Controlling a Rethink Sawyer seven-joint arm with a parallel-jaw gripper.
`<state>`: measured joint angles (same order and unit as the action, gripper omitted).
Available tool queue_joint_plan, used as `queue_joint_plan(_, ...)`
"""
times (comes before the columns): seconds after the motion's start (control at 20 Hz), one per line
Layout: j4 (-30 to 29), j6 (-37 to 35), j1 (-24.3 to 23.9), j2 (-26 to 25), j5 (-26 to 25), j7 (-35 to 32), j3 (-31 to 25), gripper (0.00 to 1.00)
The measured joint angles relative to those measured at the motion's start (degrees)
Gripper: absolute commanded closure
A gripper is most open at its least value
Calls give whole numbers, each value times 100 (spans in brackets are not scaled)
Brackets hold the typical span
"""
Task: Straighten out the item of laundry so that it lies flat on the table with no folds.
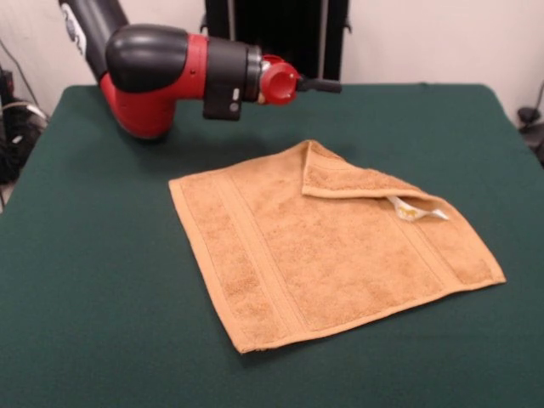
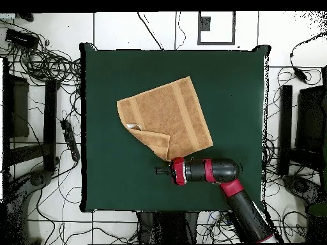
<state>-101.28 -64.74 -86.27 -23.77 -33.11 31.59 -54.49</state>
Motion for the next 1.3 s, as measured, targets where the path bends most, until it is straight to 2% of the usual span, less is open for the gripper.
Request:
queue_joint_plan(0.25, -6, 83, 85, 28, -1, 16, 12, 100)
queue_joint_plan(0.85, -8, 1581, 162, 352, -138, 16, 71, 100)
queue_joint_plan(1.3, -9, 2297, 253, 779, -139, 16, 111, 100)
